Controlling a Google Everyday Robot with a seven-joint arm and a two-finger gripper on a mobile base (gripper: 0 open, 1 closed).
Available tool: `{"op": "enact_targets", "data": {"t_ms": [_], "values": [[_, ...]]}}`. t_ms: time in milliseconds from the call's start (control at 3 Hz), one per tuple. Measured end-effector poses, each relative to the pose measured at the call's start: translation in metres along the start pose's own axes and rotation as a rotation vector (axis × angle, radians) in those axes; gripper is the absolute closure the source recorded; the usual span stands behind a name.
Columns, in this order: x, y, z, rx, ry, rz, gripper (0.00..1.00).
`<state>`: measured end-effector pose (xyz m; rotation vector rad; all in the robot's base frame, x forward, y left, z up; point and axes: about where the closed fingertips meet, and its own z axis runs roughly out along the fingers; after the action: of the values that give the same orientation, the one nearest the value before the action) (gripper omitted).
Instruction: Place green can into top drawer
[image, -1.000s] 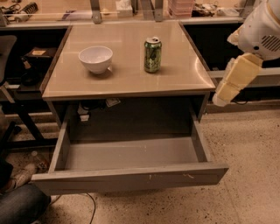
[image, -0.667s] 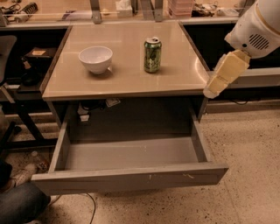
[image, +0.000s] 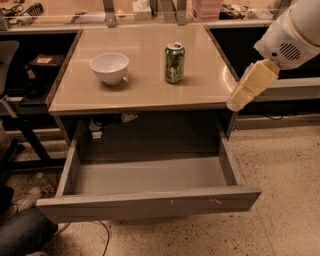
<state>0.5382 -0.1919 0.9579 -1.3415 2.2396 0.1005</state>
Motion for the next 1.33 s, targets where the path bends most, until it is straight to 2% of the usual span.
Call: {"op": "enact_targets", "data": {"t_ms": [333, 667, 1000, 1333], "values": [[-0.013, -0.02, 0.023, 0.026, -0.056, 0.071, 0.0], [-0.032, -0.039, 0.047, 0.021, -0.109, 0.119, 0.0], [-0.051, -0.056, 0.074, 0.0, -0.154, 0.142, 0.0], [-0.053, -0.056, 0.079, 0.002, -0.168, 0.145, 0.0]]}}
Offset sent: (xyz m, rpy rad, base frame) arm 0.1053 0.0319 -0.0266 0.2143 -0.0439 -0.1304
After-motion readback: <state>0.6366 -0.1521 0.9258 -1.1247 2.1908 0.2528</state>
